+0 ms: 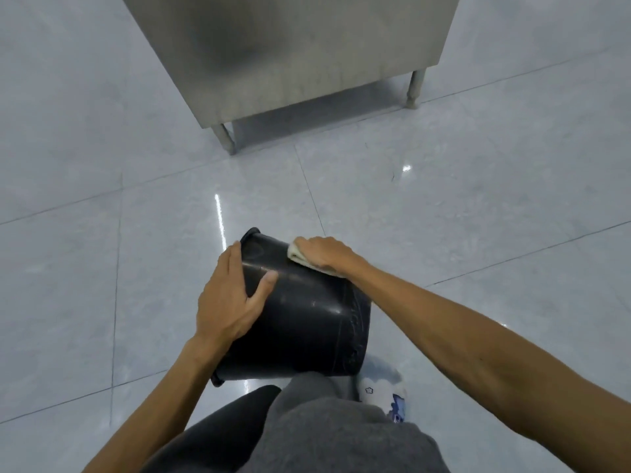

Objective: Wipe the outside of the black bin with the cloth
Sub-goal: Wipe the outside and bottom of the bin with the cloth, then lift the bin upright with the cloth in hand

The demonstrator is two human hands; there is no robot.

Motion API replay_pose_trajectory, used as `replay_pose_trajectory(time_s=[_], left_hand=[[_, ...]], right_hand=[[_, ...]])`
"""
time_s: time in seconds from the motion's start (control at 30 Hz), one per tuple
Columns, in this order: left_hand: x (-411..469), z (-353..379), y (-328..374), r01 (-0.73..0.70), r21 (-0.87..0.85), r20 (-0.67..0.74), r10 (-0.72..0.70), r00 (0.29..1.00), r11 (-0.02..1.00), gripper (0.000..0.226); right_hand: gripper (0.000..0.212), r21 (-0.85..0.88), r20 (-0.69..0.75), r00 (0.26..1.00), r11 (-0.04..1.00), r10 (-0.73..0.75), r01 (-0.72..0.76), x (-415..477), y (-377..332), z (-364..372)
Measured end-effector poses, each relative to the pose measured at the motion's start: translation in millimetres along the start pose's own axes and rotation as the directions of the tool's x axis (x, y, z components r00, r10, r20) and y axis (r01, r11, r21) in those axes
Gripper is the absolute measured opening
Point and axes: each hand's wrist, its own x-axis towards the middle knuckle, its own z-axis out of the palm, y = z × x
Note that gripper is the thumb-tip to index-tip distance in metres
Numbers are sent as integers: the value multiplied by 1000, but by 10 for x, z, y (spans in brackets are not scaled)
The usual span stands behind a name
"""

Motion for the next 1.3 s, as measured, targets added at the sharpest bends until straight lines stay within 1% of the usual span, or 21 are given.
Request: replay_pose_trajectory(time_s=[0.07, 0.1, 0.17, 0.23, 0.3, 0.37, 0.43, 0.5, 0.63, 0.67, 0.7, 0.77, 0.83, 0.87, 0.93, 0.97, 1.0, 1.07, 1.13, 1.2, 1.3], left_hand=[[-26, 16, -22, -1, 14, 5, 1, 1000, 1000, 98], [-6, 22, -12, -3, 25, 6, 3, 1000, 1000, 99], [25, 30, 33, 9, 42, 5, -9, 1000, 999, 100], [34, 46, 49, 22, 45, 1, -22, 1000, 999, 101], [41, 57, 47, 36, 28, 7, -36, 999, 999, 102], [36, 53, 18, 63, -18, 9, -62, 998, 998, 101], [20, 62, -22, 72, -55, 6, -72, 997, 996, 98], [20, 58, -28, 78, -61, 12, -78, 997, 995, 96], [80, 27, 33, 84, -111, 31, -81, 996, 990, 89], [105, 11, 49, 89, -119, 40, -85, 996, 989, 88], [125, -5, 63, 92, -134, 48, -86, 995, 987, 84], [159, -49, 107, 84, -189, 49, -76, 996, 978, 66], [192, -93, 158, 83, -246, 36, -76, 996, 966, 49], [208, -102, 167, 92, -259, 35, -86, 996, 962, 47], [239, -117, 150, 174, -286, 53, -166, 985, 942, 57], [267, -126, 130, 242, -325, 83, -227, 970, 914, 59], [304, -134, 99, 298, -359, 124, -271, 955, 885, 53], [335, -164, 84, 330, -404, 182, -278, 943, 853, 25], [307, -184, 128, 304, -449, 167, -255, 952, 840, 14], [270, -193, 196, 251, -460, 118, -222, 968, 851, 11], [249, -238, 322, 149, -406, 58, -138, 989, 902, 13]], right_hand=[[70, 59, 115, 987, 991, 115, -122, 18, 239, -64], [70, 78, 136, 980, 984, 148, -160, 31, 313, -65], [69, 85, 113, 986, 987, 126, -135, 52, 308, -44], [64, 37, 2, 999, 998, 45, -46, 20, 148, 28], [63, -102, -164, 982, 992, -93, 77, -118, -46, 204], [71, -314, -324, 901, 931, -289, 185, -362, -187, 480], [74, -434, -405, 798, 862, -447, 262, -561, -219, 667], [80, -481, -406, 749, 820, -523, 311, -700, -180, 746], [117, -608, -274, 734, 703, -622, 369, -948, 46, 847], [121, -637, -243, 716, 664, -654, 391, -994, 140, 868], [120, -655, -224, 695, 634, -683, 412, -1023, 242, 877], [108, -662, -243, 644, 609, -726, 437, -1014, 412, 845], [85, -641, -328, 578, 626, -747, 445, -937, 486, 778], [74, -620, -386, 544, 646, -745, 446, -898, 486, 748], [58, -490, -528, 517, 739, -674, 462, -827, 431, 677], [54, -367, -590, 546, 800, -595, 475, -815, 385, 618], [51, -220, -626, 596, 847, -503, 483, -830, 323, 535], [41, 91, -616, 713, 869, -335, 487, -851, 225, 332], [33, 376, -551, 808, 802, -208, 463, -836, 166, 134], [31, 609, -496, 862, 665, -107, 433, -810, 137, -30], [53, 820, -414, 910, 426, -22, 383, -825, 97, -220]])
